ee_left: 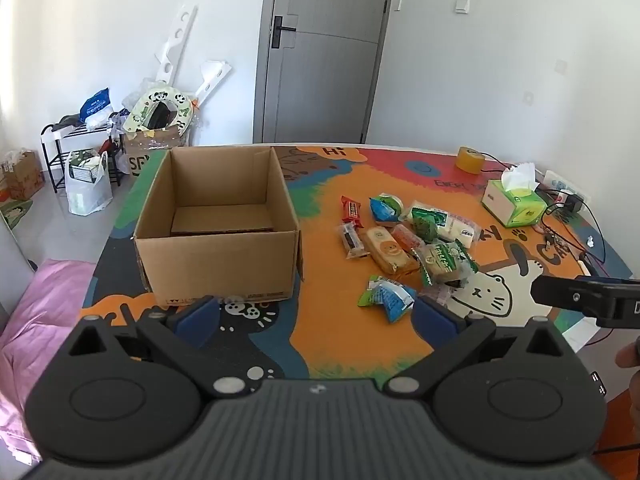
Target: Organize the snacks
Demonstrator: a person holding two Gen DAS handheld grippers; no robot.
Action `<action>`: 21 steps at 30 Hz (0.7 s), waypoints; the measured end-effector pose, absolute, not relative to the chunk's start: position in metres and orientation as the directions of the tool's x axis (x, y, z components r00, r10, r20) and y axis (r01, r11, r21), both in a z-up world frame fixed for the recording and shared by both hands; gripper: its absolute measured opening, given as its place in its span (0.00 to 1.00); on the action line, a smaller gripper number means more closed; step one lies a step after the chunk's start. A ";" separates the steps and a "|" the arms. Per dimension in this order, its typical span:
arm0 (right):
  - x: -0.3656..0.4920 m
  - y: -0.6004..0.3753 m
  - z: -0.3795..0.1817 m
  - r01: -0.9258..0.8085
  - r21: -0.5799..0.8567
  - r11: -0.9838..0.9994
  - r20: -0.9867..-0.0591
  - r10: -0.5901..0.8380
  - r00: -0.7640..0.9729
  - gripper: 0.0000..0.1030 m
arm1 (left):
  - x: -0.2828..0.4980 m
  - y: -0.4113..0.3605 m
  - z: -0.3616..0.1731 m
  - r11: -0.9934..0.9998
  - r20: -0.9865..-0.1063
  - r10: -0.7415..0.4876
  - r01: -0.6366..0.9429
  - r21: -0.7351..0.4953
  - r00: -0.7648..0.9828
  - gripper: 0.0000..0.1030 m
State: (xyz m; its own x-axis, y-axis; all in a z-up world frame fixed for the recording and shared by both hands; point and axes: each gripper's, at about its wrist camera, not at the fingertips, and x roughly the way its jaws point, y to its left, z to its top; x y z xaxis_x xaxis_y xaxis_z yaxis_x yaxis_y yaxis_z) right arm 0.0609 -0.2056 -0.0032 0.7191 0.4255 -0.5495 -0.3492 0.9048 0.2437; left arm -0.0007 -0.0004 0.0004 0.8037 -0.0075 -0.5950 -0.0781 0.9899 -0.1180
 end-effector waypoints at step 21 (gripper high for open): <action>0.054 -0.212 0.002 -0.324 0.224 0.919 -0.548 0.394 0.738 1.00 | -0.004 -0.012 0.012 0.994 -0.586 -0.005 -0.061 -0.093 0.810 0.99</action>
State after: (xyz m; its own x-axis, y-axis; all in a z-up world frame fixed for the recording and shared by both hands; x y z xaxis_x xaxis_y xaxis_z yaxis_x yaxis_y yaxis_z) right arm 0.0540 -0.2124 0.0024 0.7382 0.3936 -0.5478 -0.3236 0.9192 0.2245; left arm -0.0041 -0.0119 0.0122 0.8104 -0.0055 -0.5858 -0.0607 0.9938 -0.0933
